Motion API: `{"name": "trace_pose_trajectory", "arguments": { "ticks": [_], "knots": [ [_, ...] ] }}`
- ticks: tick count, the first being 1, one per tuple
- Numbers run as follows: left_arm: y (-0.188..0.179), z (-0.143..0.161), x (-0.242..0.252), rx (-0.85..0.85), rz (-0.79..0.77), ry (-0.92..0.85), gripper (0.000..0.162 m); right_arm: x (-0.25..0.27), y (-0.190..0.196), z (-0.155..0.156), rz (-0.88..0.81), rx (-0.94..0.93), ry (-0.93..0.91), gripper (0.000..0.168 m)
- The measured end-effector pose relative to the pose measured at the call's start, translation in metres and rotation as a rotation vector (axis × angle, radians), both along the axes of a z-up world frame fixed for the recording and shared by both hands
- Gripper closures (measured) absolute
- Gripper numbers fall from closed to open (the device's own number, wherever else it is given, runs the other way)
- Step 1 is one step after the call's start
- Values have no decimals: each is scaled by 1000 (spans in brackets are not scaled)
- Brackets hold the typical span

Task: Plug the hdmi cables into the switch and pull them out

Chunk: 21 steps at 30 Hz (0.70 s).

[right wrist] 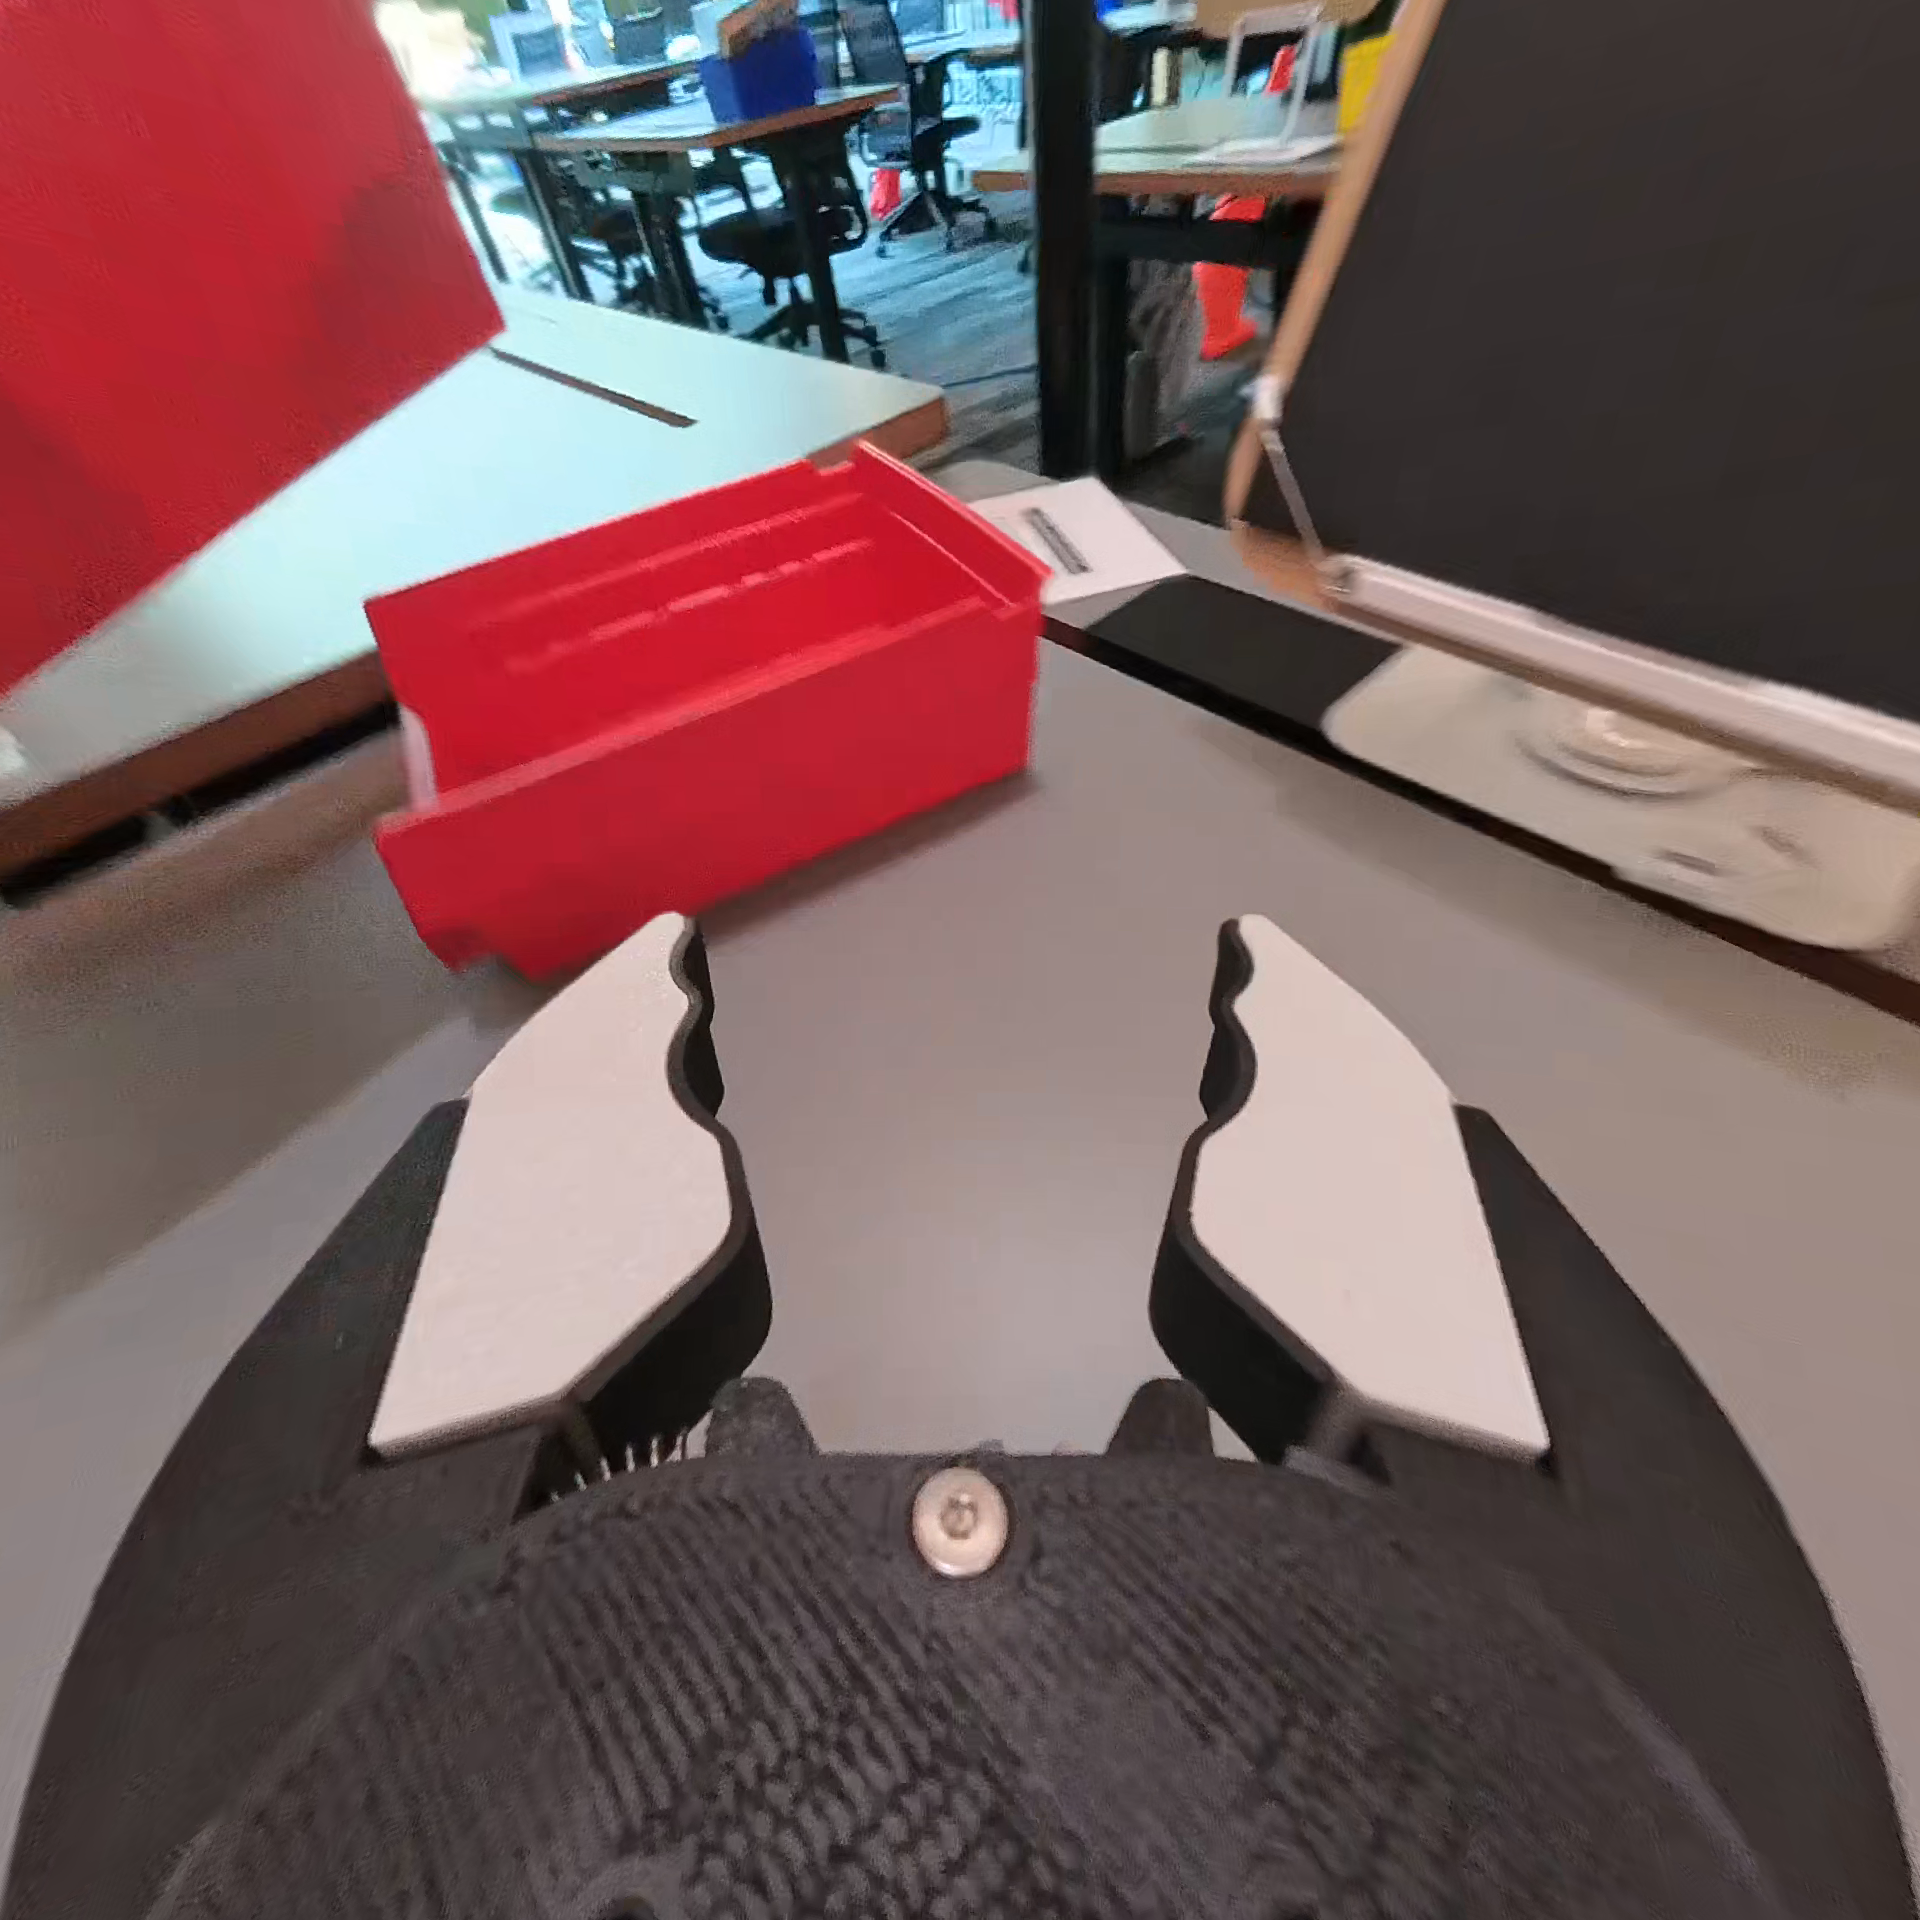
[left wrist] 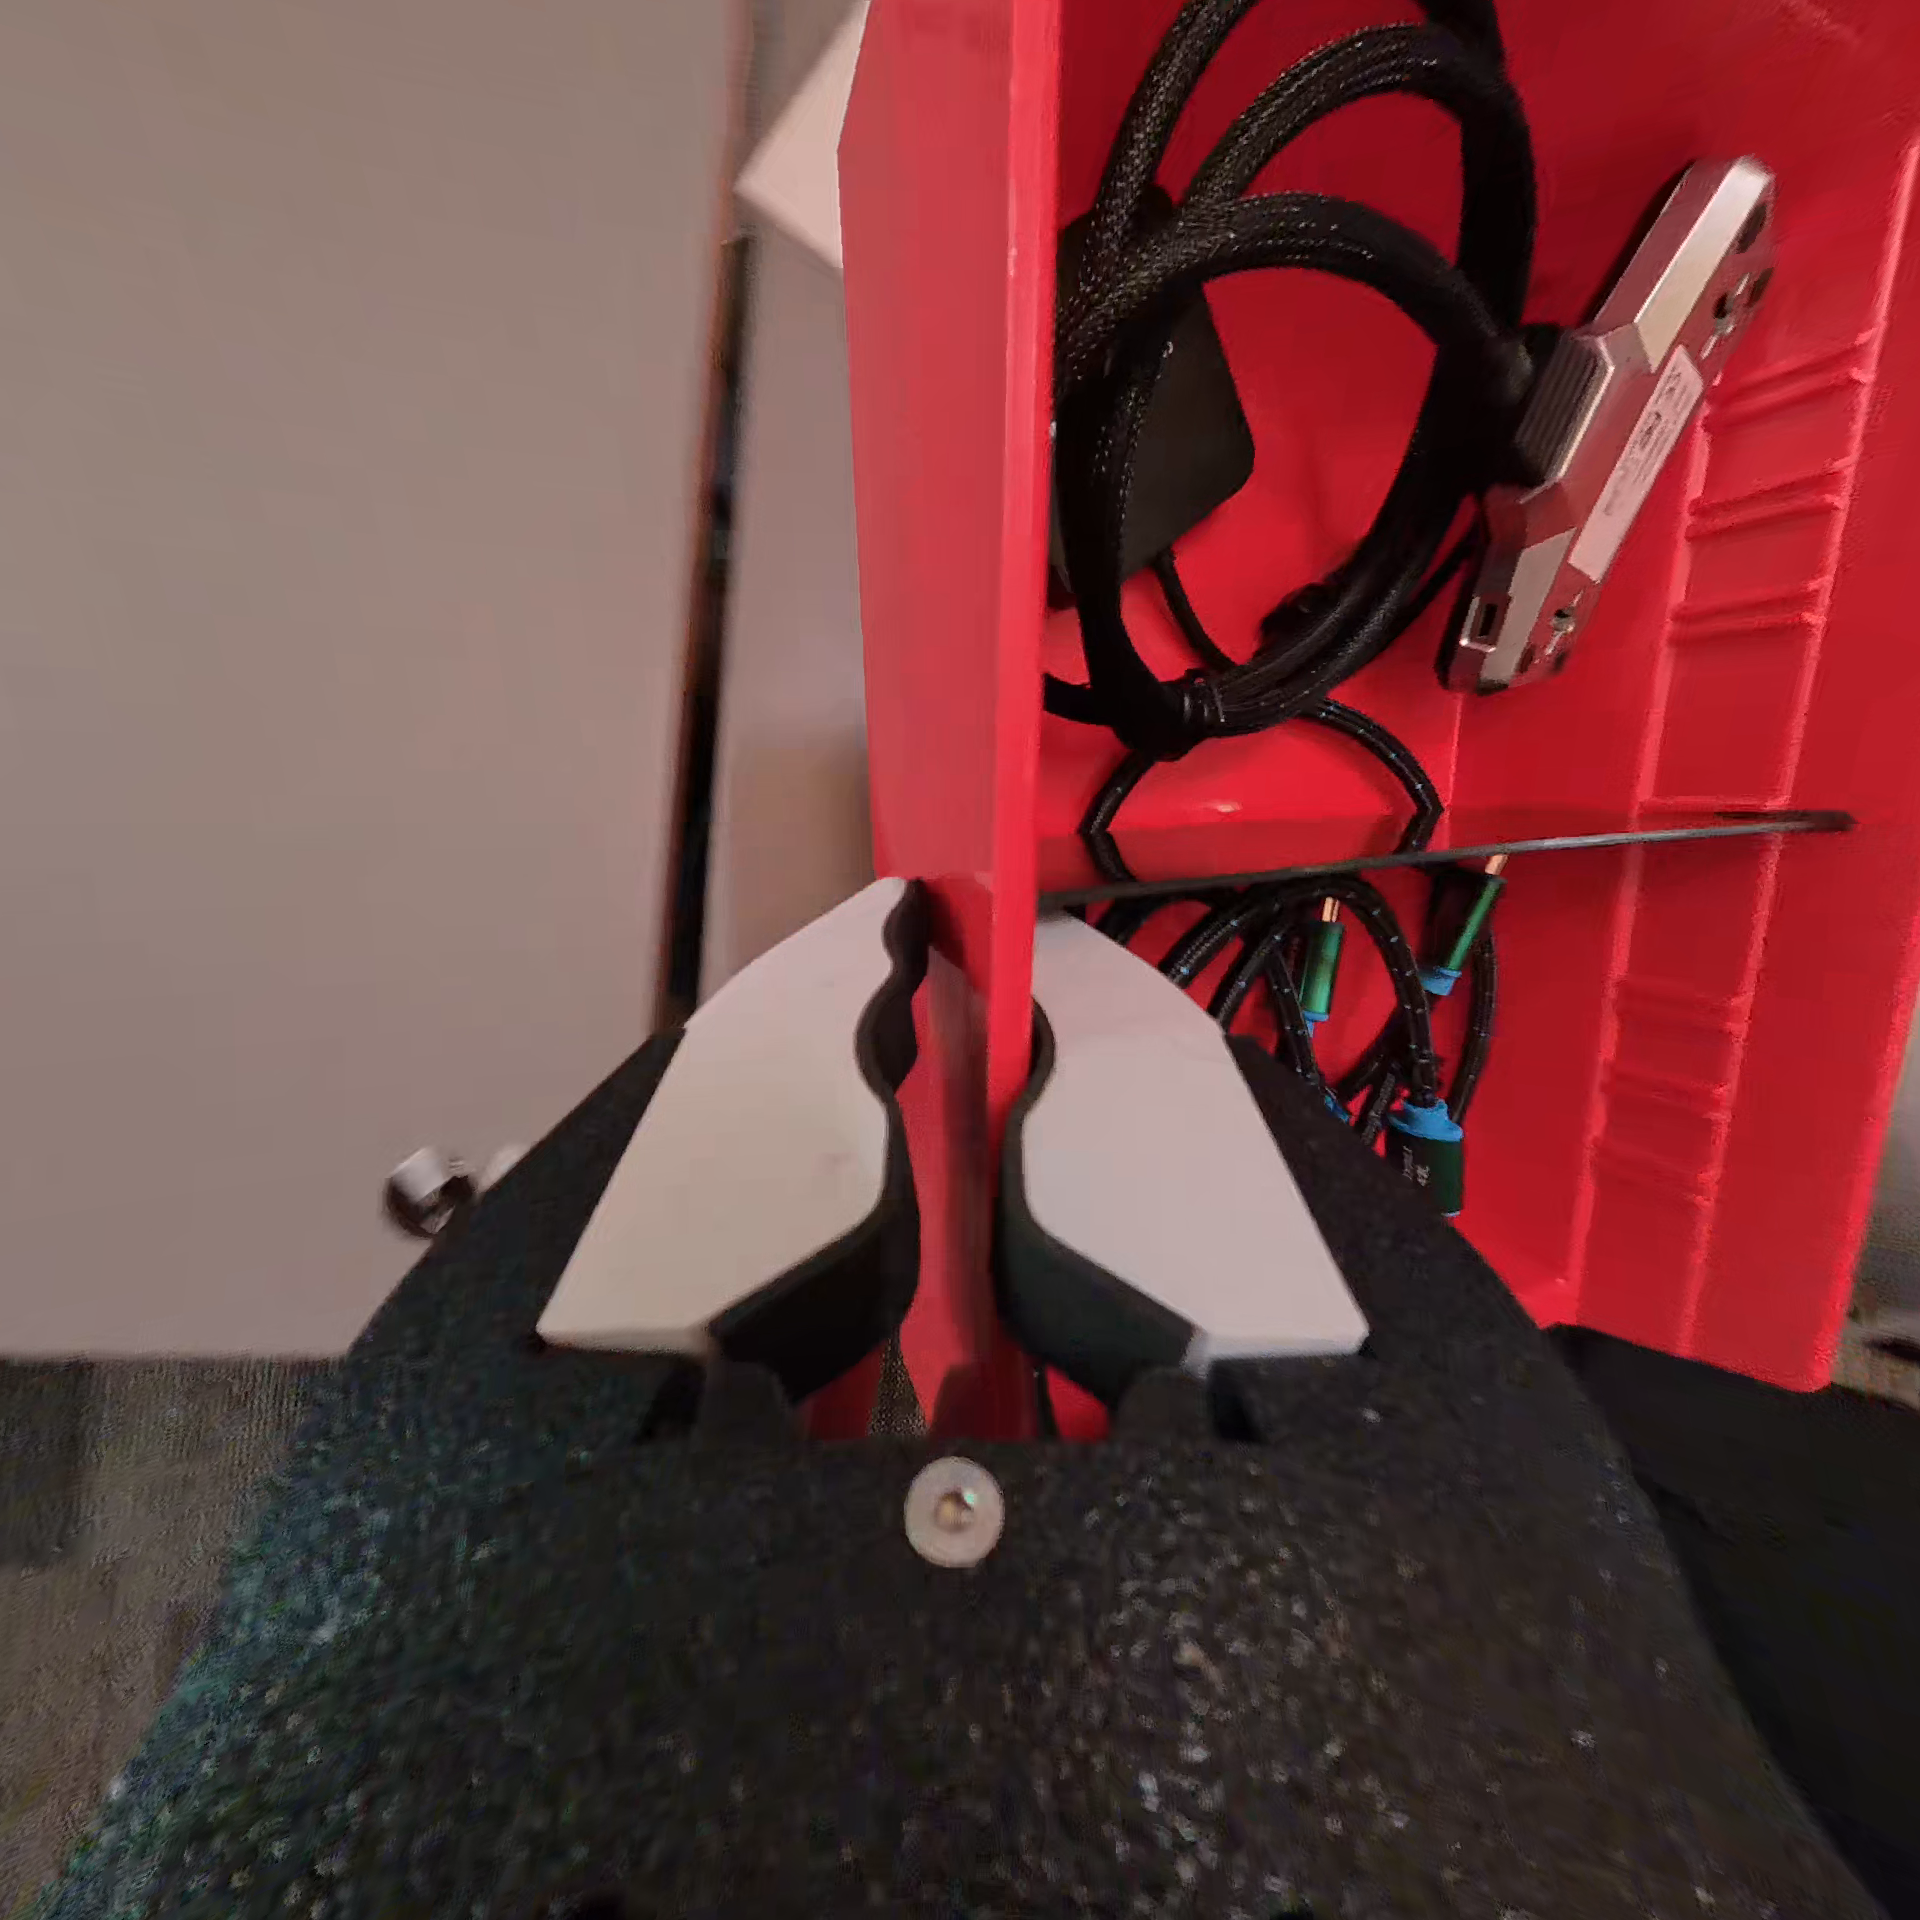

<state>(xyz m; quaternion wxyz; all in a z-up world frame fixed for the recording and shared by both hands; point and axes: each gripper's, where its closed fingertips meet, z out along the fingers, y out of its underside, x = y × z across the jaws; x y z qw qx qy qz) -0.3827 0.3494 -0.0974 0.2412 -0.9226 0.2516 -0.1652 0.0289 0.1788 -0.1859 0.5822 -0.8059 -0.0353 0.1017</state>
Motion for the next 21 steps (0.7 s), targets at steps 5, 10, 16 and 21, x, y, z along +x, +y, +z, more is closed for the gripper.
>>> {"name": "trace_pose_trajectory", "arguments": {
  "ticks": [5, 10, 16, 21],
  "knots": [
    [6, -30, -98, -29, 203, -18, 150, -71, 97, -16, -50, -109, 190, 84],
    [-1, -55, -150, -52, 245, 11, 149, -108, 158, -43, -199, -187, 271, 91],
    [-9, -77, -172, -68, 221, 8, 148, -139, 182, -100, -220, -437, 176, 83],
    [-8, -91, -174, -75, 222, -29, 148, -116, 182, -119, -325, -500, 50, 127]
  ]
}}
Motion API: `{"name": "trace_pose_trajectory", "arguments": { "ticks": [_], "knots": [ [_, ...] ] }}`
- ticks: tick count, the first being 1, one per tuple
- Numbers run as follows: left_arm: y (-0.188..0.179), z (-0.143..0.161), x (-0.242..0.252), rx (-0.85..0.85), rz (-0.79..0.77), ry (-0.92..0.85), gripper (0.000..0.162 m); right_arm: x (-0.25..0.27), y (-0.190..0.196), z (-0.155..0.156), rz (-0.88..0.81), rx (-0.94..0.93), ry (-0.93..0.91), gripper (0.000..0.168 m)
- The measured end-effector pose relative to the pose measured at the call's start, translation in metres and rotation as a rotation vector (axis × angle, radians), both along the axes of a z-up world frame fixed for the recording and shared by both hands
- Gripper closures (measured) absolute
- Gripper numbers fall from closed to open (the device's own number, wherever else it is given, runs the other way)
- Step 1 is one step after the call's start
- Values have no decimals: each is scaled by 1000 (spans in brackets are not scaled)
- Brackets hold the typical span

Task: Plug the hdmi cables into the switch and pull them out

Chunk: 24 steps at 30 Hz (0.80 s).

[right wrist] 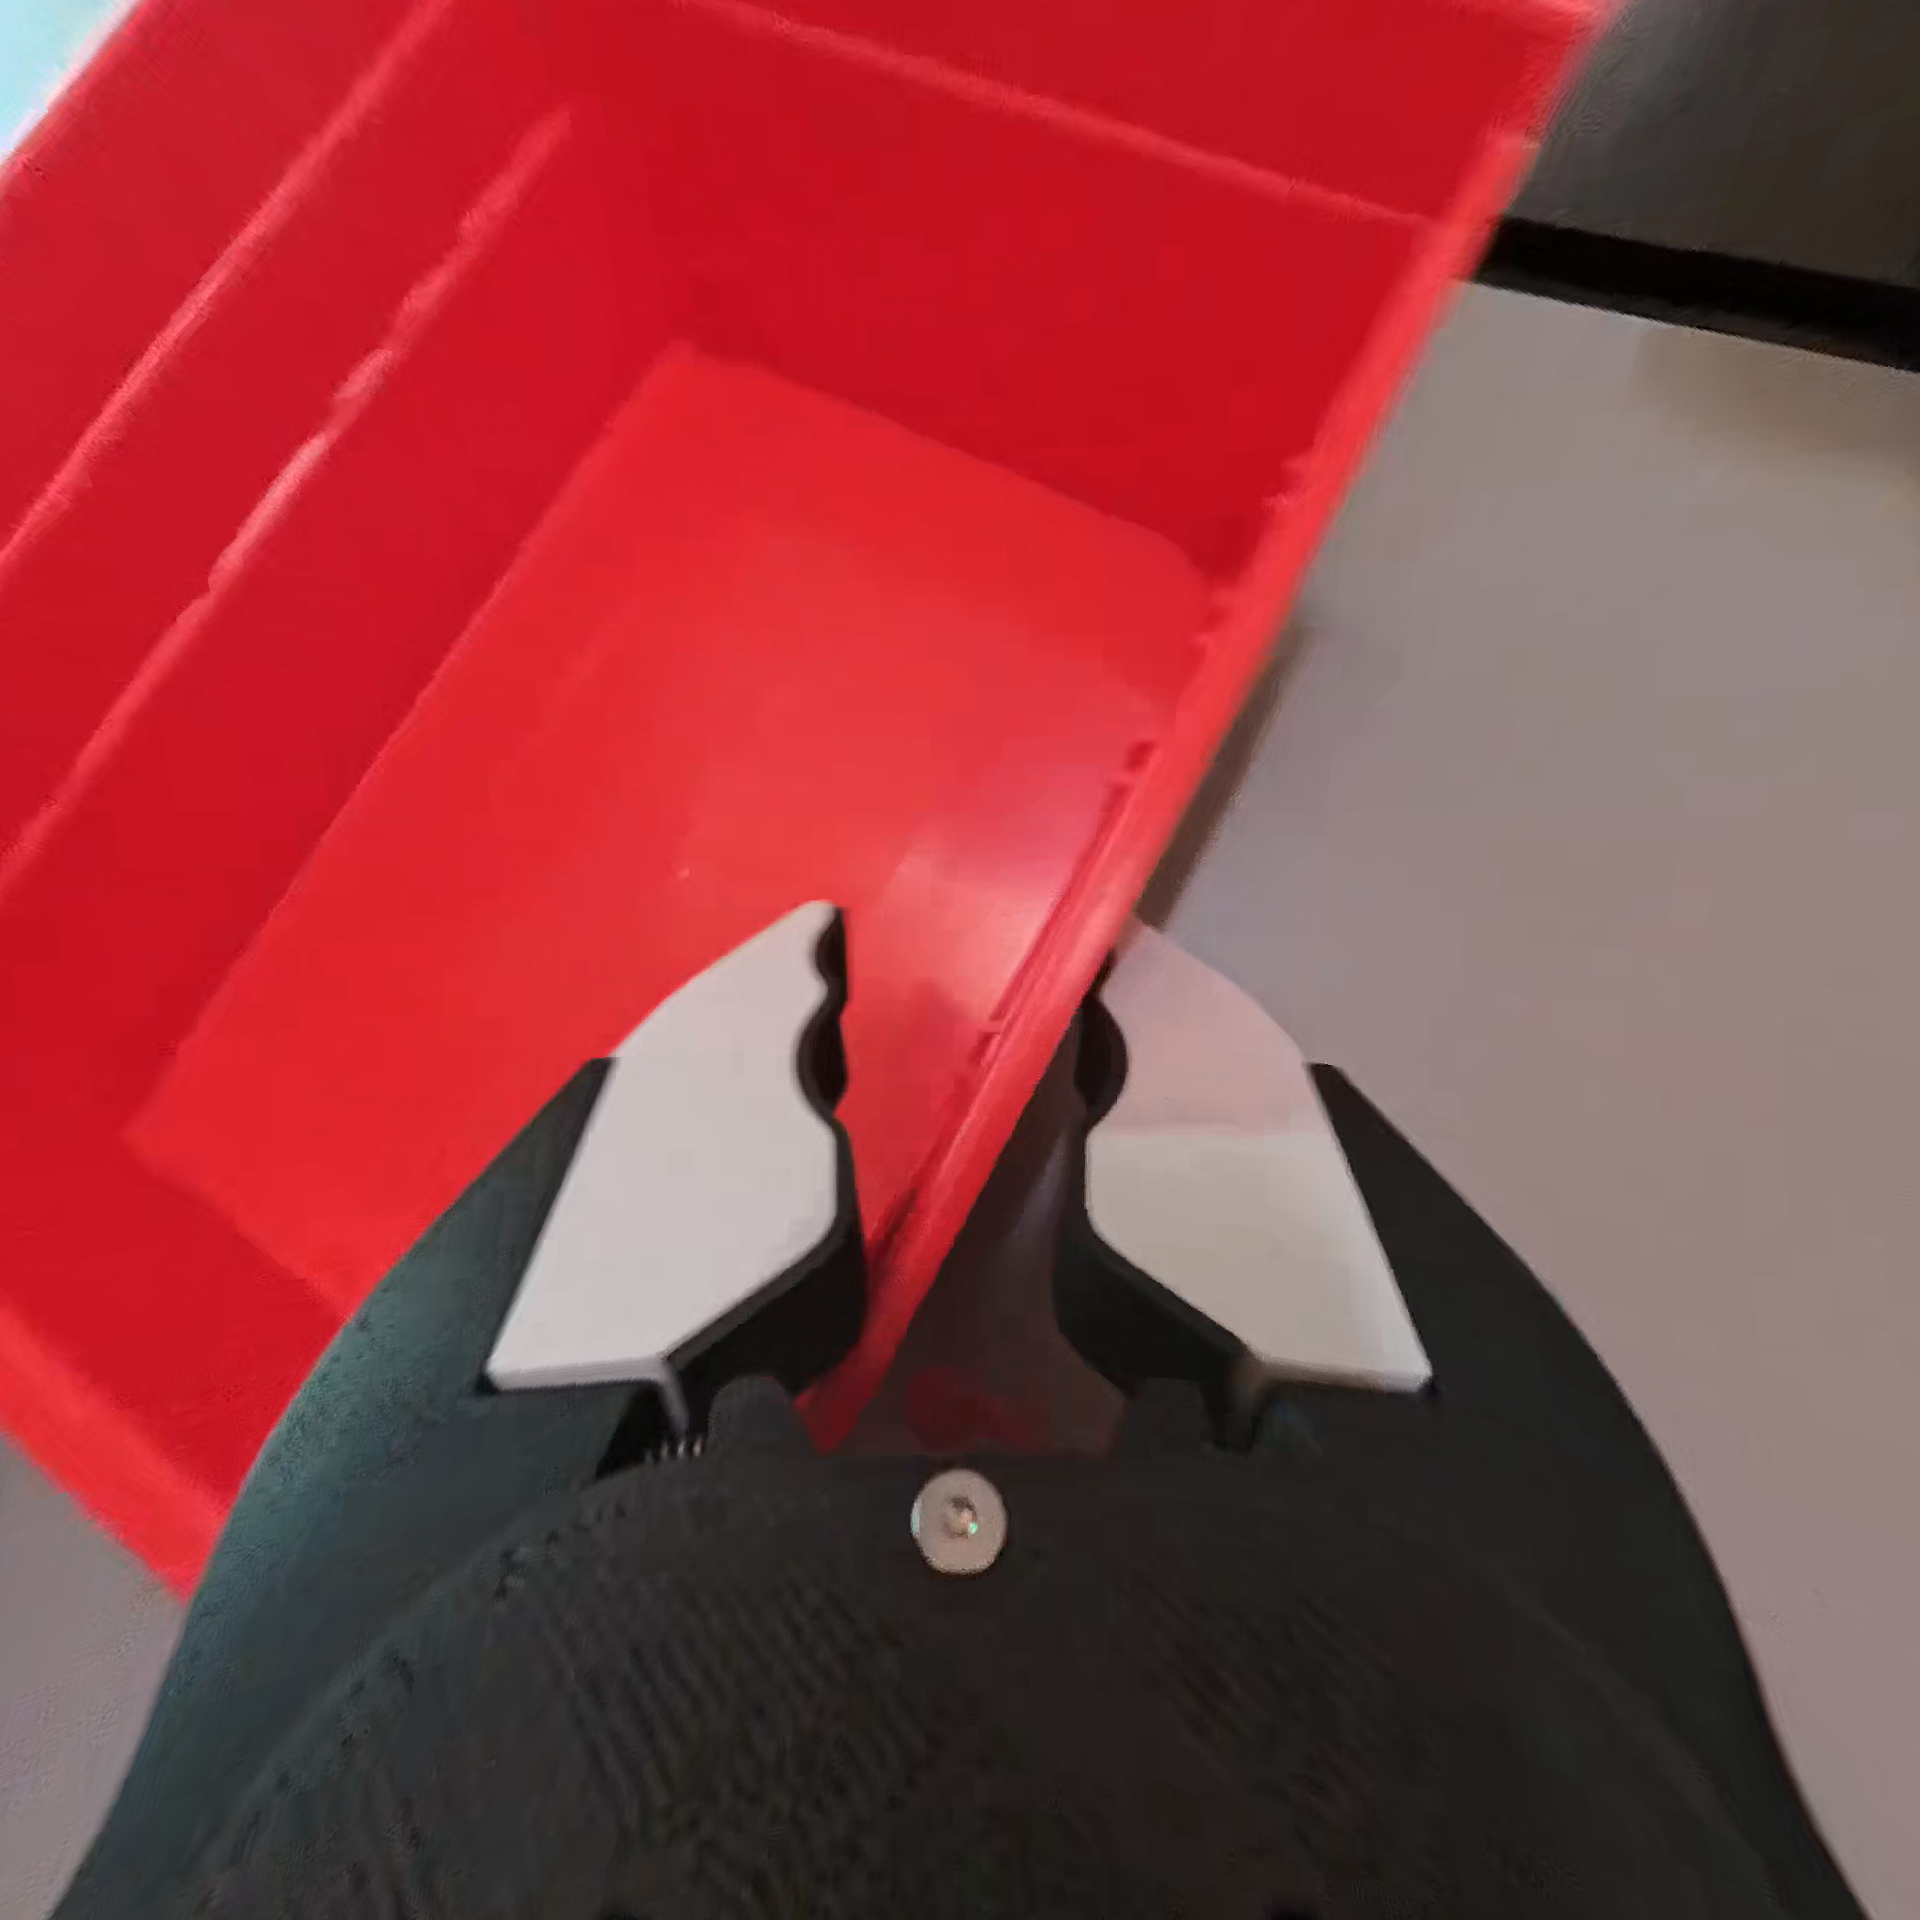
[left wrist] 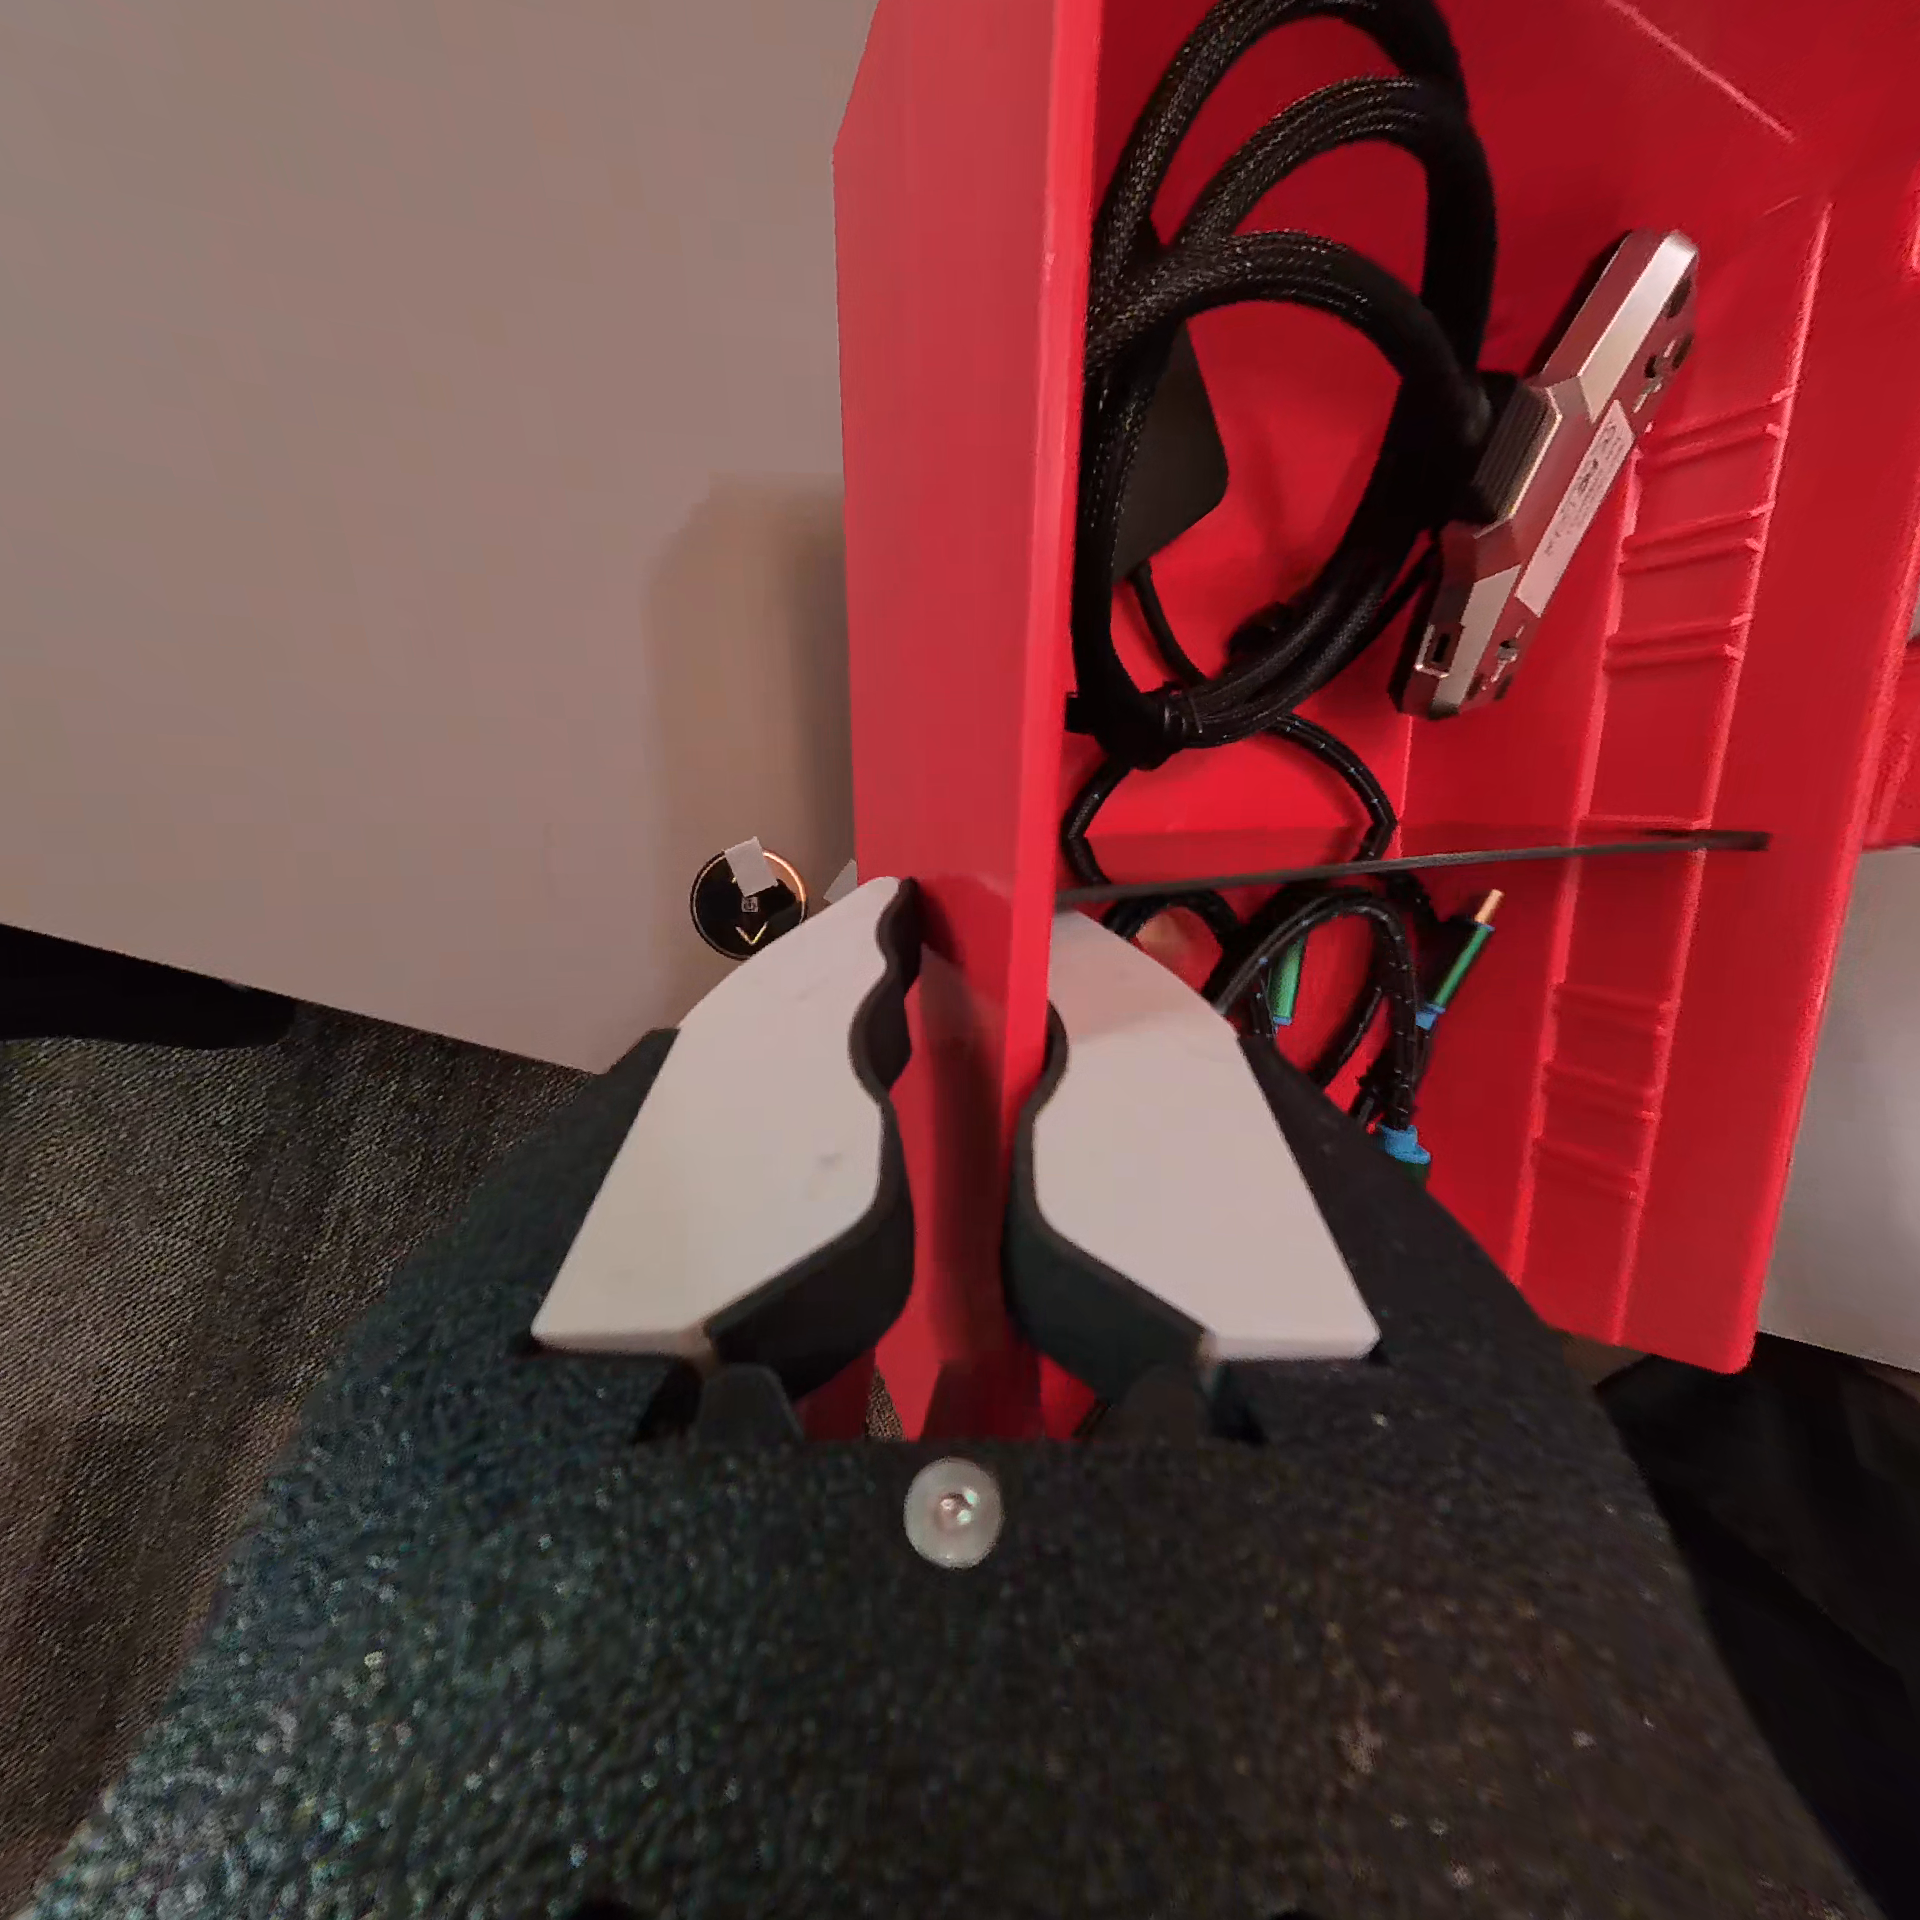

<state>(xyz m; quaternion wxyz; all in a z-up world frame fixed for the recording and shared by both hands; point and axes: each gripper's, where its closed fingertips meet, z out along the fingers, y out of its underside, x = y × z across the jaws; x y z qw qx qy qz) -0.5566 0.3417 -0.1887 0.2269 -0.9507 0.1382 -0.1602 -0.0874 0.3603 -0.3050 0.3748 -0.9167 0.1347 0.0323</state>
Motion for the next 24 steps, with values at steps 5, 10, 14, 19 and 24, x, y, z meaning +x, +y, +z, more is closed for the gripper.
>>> {"name": "trace_pose_trajectory", "arguments": {
  "ticks": [5, 10, 14, 19, 24],
  "knots": [
    [7, -8, 11, 3, -12, -37, 146, 28, -18, 14, 226, 9, 59, 139],
    [20, -15, 43, 1, -53, -51, 145, 114, -76, 56, 300, 96, -119, 140],
    [35, -22, 89, -12, -108, -92, 143, 197, -154, 85, 323, 166, -53, 140],
    [55, -37, 167, -54, -167, -183, 141, 341, -278, 80, 110, 177, -77, 141],
    [80, -57, 252, -73, -218, -180, 142, 473, -382, 71, -177, 118, -124, 141]
  ]
}}
